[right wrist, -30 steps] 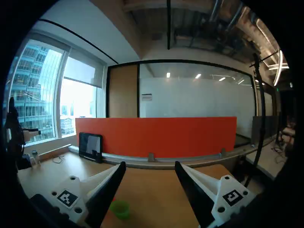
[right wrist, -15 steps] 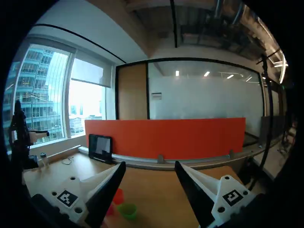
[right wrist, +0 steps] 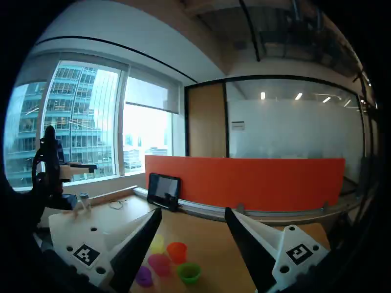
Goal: Pour water
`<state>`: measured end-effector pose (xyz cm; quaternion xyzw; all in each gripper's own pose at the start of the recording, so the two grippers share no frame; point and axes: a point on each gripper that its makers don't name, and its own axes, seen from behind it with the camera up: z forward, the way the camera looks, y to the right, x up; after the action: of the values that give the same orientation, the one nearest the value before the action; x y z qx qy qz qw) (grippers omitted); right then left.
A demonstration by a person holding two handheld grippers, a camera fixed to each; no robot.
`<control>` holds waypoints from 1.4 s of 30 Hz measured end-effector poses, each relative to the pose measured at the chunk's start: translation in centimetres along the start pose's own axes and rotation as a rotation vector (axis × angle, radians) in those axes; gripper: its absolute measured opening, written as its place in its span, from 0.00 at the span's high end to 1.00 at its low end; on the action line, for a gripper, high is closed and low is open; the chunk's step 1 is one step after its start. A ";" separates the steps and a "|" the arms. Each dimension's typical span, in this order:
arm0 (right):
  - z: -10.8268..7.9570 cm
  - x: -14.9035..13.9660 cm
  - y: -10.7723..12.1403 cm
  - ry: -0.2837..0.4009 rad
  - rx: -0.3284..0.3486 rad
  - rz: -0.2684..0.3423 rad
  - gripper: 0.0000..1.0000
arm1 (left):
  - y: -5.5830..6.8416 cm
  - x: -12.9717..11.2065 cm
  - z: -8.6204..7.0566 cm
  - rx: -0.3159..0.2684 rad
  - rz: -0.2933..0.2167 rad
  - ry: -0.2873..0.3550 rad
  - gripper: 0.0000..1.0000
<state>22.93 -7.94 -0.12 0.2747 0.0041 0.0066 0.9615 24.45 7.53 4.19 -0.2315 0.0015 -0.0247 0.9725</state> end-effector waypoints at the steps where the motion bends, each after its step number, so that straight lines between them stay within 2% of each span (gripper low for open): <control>1: 0.0 0.0 -0.3 0.001 0.013 -0.001 0.00 | 0.3 0.0 0.0 -0.015 0.002 0.001 0.01; 6: 0.3 0.1 -1.4 -0.002 0.067 -0.004 0.00 | 2.1 0.0 0.0 -0.088 0.019 0.005 0.01; 15: 0.7 -1.1 -1.8 -0.049 0.091 -0.016 0.00 | 4.2 -1.4 0.1 -0.171 0.043 -0.022 0.01; 22: 0.8 -1.9 -1.9 -0.098 0.115 -0.021 0.00 | 4.6 -3.4 0.2 -0.199 0.075 -0.075 0.01; 33: 1.0 -4.9 -2.3 -0.186 0.152 -0.046 0.00 | 5.6 -7.6 0.2 -0.244 0.099 -0.174 0.01; 42: 1.0 -7.5 -2.5 -0.251 0.173 -0.064 0.00 | 5.5 -10.3 0.5 -0.254 0.105 -0.229 0.01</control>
<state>15.47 -10.75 -0.54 0.3549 -0.1066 -0.0589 0.9269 14.39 13.12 2.04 -0.3533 -0.0943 0.0529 0.9292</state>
